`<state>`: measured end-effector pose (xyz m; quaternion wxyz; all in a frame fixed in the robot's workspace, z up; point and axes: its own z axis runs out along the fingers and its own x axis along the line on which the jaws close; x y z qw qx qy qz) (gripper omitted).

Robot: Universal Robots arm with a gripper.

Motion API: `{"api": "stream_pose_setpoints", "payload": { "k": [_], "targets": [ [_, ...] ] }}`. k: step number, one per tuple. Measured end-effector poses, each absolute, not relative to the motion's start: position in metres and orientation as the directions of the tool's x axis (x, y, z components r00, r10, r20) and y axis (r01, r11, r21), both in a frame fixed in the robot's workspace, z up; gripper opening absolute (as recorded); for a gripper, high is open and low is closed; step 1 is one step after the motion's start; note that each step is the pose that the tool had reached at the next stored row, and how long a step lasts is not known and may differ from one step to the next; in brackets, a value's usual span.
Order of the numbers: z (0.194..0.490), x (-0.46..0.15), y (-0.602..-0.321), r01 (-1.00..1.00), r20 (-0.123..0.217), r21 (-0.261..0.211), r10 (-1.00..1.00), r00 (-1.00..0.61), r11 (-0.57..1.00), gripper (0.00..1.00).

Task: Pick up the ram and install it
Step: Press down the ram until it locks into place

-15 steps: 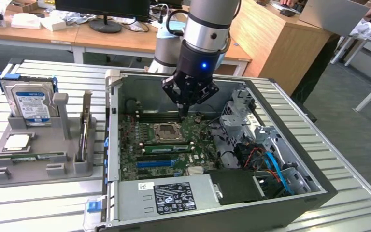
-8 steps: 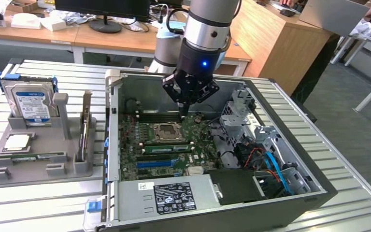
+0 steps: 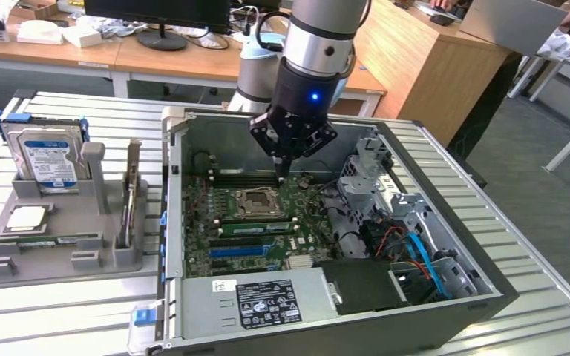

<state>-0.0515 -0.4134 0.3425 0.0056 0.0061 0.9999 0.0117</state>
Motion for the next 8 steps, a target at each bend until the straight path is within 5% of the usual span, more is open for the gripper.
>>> {"api": "stream_pose_setpoints", "payload": {
  "k": [8],
  "targets": [
    [0.3465, -0.0514, -0.4133, 0.012, -0.011, 0.024, 0.012, -1.000, 1.000, 0.10]
  ]
}}
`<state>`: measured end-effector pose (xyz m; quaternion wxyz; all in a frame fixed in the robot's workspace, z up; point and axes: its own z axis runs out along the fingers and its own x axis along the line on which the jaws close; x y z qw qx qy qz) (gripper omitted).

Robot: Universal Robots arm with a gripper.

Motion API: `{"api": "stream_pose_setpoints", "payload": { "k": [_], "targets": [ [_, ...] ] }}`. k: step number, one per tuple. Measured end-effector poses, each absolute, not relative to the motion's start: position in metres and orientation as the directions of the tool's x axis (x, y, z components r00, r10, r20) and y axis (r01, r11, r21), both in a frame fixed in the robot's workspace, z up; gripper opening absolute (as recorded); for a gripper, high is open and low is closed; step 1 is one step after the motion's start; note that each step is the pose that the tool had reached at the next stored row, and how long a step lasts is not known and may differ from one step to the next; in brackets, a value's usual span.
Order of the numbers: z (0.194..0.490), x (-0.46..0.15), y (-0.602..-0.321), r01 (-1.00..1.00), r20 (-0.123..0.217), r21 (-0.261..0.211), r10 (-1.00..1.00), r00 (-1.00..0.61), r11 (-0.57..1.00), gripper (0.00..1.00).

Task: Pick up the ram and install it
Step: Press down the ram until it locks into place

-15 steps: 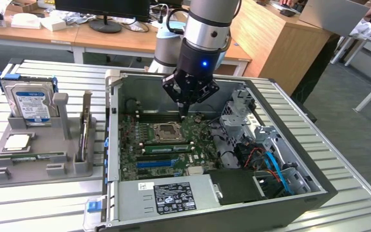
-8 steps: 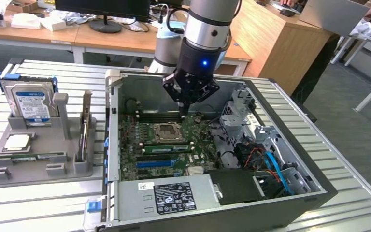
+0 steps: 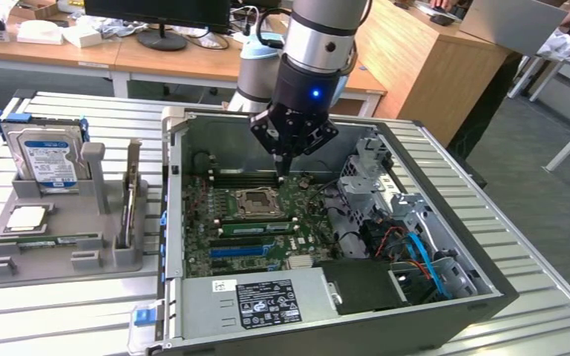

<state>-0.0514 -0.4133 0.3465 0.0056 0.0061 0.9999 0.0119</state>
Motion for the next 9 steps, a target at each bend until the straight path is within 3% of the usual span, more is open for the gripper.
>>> {"api": "stream_pose_setpoints", "payload": {
  "k": [9],
  "targets": [
    [0.3482, -0.0514, -0.4134, 0.012, -0.011, 0.024, 0.012, -1.000, 1.000, 0.10]
  ]
}}
